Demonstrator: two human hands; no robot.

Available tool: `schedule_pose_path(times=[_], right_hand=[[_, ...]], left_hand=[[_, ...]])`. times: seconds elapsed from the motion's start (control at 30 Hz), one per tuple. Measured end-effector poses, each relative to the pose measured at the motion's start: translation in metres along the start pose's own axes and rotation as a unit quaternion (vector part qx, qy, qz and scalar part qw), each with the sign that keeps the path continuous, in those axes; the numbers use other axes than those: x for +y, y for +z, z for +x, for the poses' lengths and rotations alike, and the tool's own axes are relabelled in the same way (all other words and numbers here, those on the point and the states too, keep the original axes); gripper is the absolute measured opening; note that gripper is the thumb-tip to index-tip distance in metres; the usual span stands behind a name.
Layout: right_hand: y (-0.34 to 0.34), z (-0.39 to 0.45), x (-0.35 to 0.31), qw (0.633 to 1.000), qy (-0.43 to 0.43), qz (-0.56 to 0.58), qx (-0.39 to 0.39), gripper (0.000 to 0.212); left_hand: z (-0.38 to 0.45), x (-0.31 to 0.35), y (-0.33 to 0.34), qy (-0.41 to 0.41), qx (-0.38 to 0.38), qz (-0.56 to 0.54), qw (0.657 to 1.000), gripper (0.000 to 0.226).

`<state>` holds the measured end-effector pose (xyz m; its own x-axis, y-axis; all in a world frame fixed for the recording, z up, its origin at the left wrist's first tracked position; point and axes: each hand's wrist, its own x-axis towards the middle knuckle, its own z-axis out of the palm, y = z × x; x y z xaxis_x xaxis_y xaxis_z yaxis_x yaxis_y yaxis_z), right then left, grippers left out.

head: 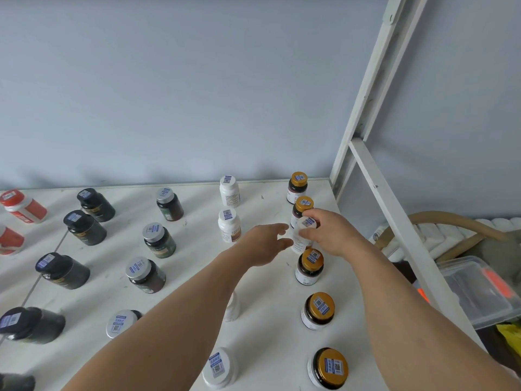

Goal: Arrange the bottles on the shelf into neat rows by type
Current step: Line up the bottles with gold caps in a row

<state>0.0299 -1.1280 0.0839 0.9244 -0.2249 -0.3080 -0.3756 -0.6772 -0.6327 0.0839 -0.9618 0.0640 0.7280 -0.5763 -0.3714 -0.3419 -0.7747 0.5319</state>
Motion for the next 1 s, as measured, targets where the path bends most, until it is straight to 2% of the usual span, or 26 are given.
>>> schedule_pose_path(times=[0.2,0.5,0.77,1.0], right_hand=[[-0.013,0.003,-0.009,0.999,-0.025,-0.002,0.024,0.052],[-0.026,-0.003,-0.024,0.996,-0.056,0.004,0.07,0.03],[-0.026,-0.005,-0.027,0.995,-0.059,0.004,0.081,0.031],[-0.025,-0.007,-0.03,0.994,-0.059,0.053,0.071,0.044]], left_hand=[[0.003,0.006,-0.01,0.007,-0.017,-0.099,0.995,0.045],[0.002,0.011,-0.026,-0.001,-0.038,-0.184,0.982,0.043],[-0.001,0.012,-0.028,-0.003,-0.045,-0.207,0.977,0.043],[-0.005,0.011,-0.028,0.0,-0.014,-0.213,0.977,0.043]])
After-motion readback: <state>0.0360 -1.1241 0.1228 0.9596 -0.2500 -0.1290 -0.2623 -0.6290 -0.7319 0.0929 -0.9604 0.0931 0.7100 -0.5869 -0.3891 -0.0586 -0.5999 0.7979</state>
